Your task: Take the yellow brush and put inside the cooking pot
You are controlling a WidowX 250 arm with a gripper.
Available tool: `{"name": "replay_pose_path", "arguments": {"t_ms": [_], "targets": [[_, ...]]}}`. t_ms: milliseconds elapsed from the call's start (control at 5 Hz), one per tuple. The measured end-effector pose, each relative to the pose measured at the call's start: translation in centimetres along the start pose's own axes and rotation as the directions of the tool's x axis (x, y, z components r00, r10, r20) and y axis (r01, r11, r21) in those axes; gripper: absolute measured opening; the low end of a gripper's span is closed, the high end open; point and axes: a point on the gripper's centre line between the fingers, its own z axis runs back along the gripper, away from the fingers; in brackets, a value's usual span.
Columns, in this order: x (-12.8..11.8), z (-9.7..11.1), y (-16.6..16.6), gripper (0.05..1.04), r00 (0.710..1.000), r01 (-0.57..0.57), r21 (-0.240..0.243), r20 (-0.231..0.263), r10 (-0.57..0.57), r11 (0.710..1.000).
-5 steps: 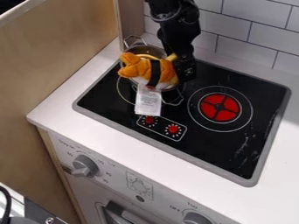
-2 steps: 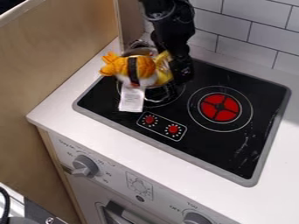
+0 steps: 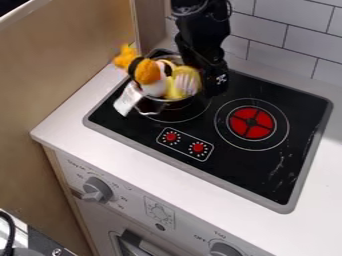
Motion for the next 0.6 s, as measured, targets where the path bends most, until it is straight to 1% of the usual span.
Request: {"name": "replay_pose_path", "arguments": {"t_ms": [200, 400, 600], "targets": [[0.1, 0.6, 0.0, 0.999, 1.0, -0.006, 0.009, 0.007, 0.005, 1.0], [-0.2, 1.2, -0.4, 0.999, 1.0, -0.013, -0.005, -0.005, 0.013, 1.0], [-0.2, 2.1, -1.2, 0.999, 0.998, -0.038, -0.014, -0.04, 0.038, 0.999]]}}
